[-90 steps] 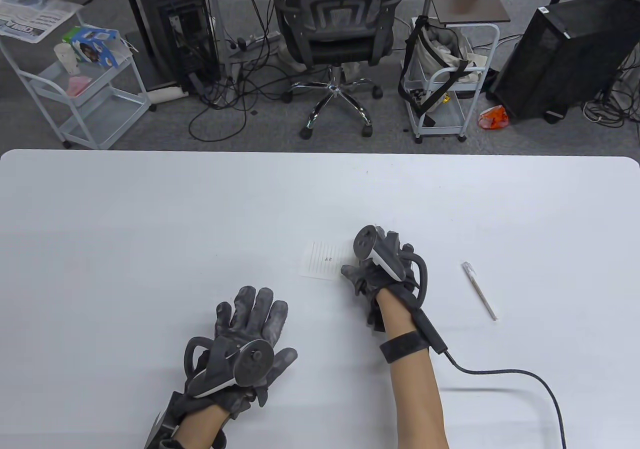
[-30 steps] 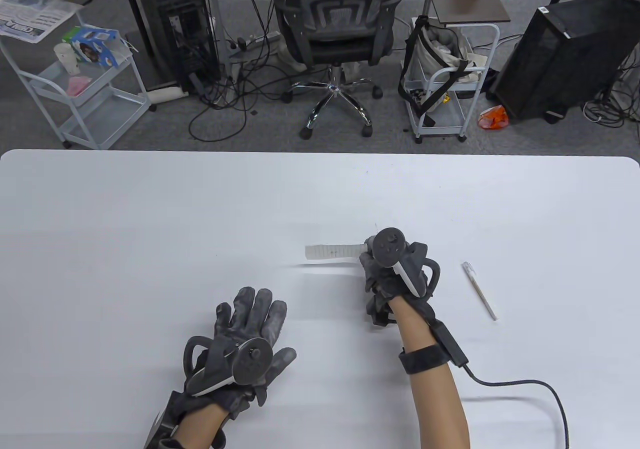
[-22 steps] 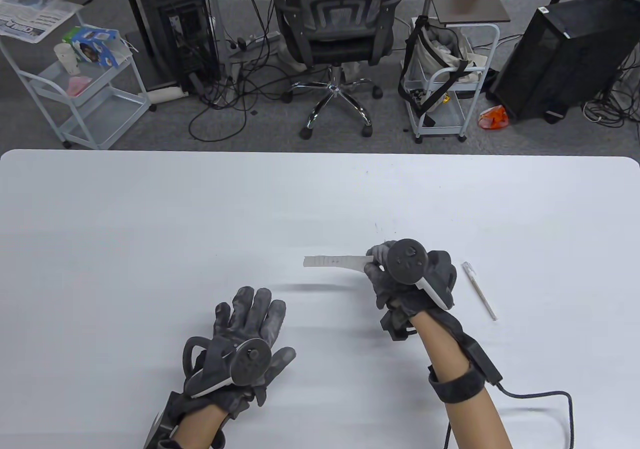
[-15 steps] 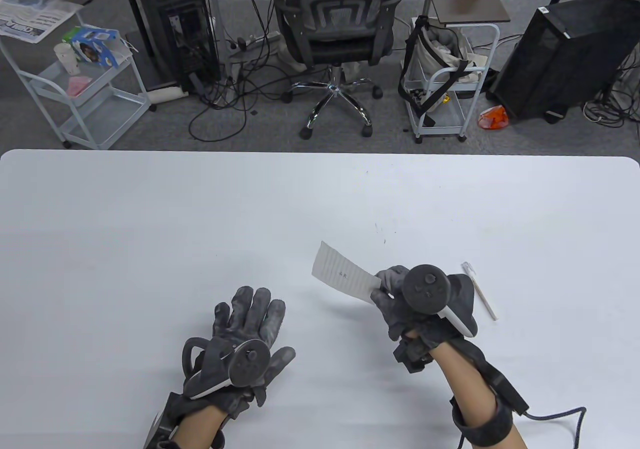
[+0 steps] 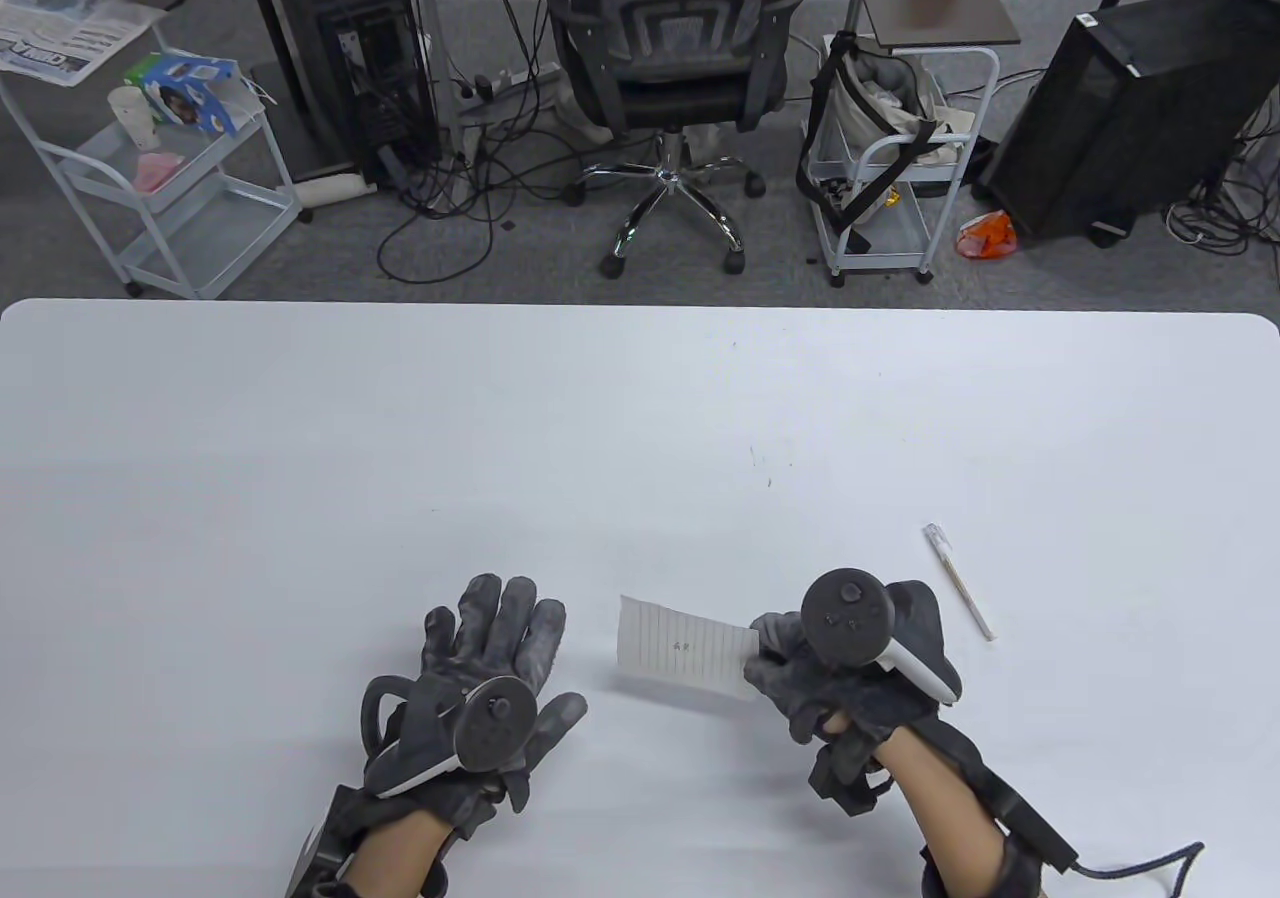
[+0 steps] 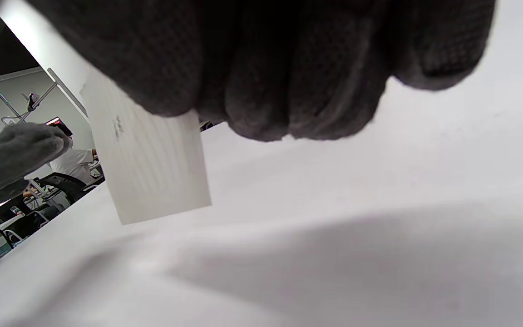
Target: Squeeze and apply correction pen on text
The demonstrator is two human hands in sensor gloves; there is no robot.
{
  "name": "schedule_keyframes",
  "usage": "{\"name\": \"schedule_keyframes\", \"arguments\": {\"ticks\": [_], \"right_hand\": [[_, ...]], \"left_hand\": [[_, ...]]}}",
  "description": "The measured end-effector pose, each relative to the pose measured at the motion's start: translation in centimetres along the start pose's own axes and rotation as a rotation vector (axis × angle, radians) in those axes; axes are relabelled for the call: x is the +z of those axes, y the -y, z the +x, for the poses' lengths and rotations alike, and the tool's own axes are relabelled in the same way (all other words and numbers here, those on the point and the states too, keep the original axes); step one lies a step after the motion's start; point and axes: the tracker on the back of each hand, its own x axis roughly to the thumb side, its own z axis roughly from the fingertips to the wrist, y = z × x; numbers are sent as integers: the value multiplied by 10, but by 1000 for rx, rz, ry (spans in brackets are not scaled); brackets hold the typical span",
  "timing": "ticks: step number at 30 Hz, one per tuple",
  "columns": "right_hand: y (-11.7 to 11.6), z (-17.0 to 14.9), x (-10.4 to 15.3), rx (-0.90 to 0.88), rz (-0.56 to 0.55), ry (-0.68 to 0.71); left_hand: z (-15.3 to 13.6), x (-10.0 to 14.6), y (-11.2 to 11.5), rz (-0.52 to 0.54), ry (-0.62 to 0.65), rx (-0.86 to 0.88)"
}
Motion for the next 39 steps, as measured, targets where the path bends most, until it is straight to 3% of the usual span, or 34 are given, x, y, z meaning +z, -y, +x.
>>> {"name": "schedule_keyframes", "arguments": {"ticks": [5, 10, 16, 25, 34, 39], "right_hand": [[-19, -7, -15, -59, 118, -53], [-33, -18, -29, 2, 195, -191], [-42, -24, -36, 151, 222, -305], [-49, -20, -37, 219, 240, -328], [-38, -9, -27, 457, 60, -322], [-16, -2, -10, 461, -174, -261]], "left_hand": [[1, -1, 1, -14, 2, -6], [0, -1, 2, -24, -3, -5], [-1, -4, 5, -56, -10, -3], [0, -5, 4, -59, -10, -2], [0, -5, 4, -57, -10, -2], [1, -4, 3, -42, -1, -6]]}}
